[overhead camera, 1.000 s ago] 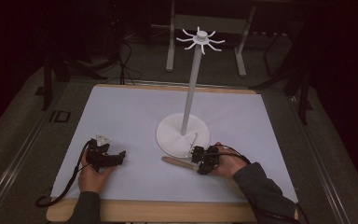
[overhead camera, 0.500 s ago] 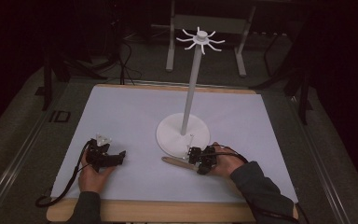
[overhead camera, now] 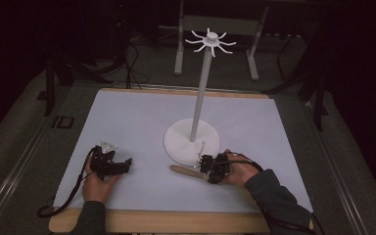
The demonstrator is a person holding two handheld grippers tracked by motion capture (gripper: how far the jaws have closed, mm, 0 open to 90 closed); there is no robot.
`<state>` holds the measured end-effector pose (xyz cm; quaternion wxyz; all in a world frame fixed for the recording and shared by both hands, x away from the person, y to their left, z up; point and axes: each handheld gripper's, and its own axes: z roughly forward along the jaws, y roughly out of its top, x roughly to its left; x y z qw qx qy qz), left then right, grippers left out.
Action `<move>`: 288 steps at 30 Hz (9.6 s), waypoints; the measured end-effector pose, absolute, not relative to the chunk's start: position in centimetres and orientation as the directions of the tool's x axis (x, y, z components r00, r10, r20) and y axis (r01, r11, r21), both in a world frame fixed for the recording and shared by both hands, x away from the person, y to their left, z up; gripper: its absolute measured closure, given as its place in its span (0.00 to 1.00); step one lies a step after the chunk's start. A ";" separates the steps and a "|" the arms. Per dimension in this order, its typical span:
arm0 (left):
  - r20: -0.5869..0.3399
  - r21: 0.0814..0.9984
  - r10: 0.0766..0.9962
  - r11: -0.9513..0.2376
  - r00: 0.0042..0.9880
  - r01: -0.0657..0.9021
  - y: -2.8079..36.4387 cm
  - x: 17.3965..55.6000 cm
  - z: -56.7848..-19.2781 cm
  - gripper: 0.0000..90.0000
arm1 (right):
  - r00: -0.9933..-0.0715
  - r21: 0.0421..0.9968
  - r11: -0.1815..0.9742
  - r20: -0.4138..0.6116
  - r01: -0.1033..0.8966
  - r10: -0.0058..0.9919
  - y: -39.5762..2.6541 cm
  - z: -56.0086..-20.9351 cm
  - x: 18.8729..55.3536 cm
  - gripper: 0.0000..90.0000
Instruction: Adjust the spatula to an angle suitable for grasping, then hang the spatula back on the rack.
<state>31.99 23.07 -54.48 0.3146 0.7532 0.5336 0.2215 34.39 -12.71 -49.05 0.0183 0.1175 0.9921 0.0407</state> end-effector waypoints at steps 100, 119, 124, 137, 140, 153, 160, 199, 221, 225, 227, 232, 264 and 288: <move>-0.003 0.712 0.944 -0.231 0.331 0.664 23.1 32.0 -54.5 0.16 | -0.868 0.593 0.710 -0.034 0.381 0.495 -24.3 -40.4 37.3 0.87; -0.003 0.712 0.944 -0.231 0.331 0.664 23.1 32.0 -54.5 0.16 | -0.861 0.654 0.659 -0.022 0.372 0.508 -25.2 -39.7 37.5 0.87; -0.002 0.712 0.944 -0.231 0.331 0.664 23.1 32.0 -54.5 0.16 | -0.860 0.670 0.645 -0.020 0.367 0.510 -25.2 -39.6 37.5 0.87; -0.003 0.712 0.944 -0.230 0.331 0.664 23.1 32.0 -54.5 0.16 | -0.856 0.713 0.606 -0.017 0.352 0.517 -25.5 -39.1 37.5 0.87; -0.003 0.712 0.944 -0.231 0.331 0.664 23.1 32.0 -54.5 0.16 | -0.854 0.718 0.601 -0.018 0.352 0.521 -25.5 -39.1 37.6 0.87; -0.003 0.712 0.944 -0.231 0.331 0.664 23.1 32.0 -54.5 0.16 | -0.846 0.773 0.539 -0.007 0.333 0.533 -25.6 -38.3 37.8 0.87; -0.003 0.710 0.943 -0.232 0.332 0.665 23.1 32.0 -54.5 0.16 | -0.828 0.825 0.477 -0.020 0.303 0.561 -25.9 -37.6 37.9 0.87; -0.003 0.710 0.943 -0.232 0.332 0.665 23.1 32.0 -54.5 0.16 | -0.820 0.904 0.358 -0.014 0.235 0.572 -26.0 -35.1 37.8 0.87; -0.003 0.710 0.943 -0.231 0.332 0.665 23.1 32.0 -54.5 0.16 | -0.826 0.921 0.335 -0.027 0.198 0.563 -24.8 -33.3 37.8 0.87; -0.003 0.710 0.943 -0.231 0.332 0.665 23.1 32.0 -54.5 0.16 | -0.826 0.923 0.332 -0.028 0.194 0.562 -24.7 -33.1 37.8 0.87; -0.003 0.710 0.943 -0.231 0.332 0.665 23.1 32.0 -54.5 0.16 | -0.825 0.923 0.331 -0.029 0.194 0.564 -24.7 -33.1 37.8 0.87; -0.004 0.710 0.943 -0.231 0.332 0.665 23.1 32.0 -54.5 0.16 | -0.823 0.925 0.328 -0.029 0.193 0.567 -24.7 -32.9 37.9 0.87; -0.004 0.710 0.943 -0.231 0.332 0.665 23.1 32.0 -54.5 0.16 | -0.851 0.936 0.309 -0.021 0.167 0.525 -23.8 -32.0 38.0 0.87; -0.005 0.710 0.944 -0.230 0.331 0.666 23.1 32.0 -54.5 0.16 | -0.916 0.948 0.300 -0.027 0.103 0.400 -20.4 -31.6 37.5 0.87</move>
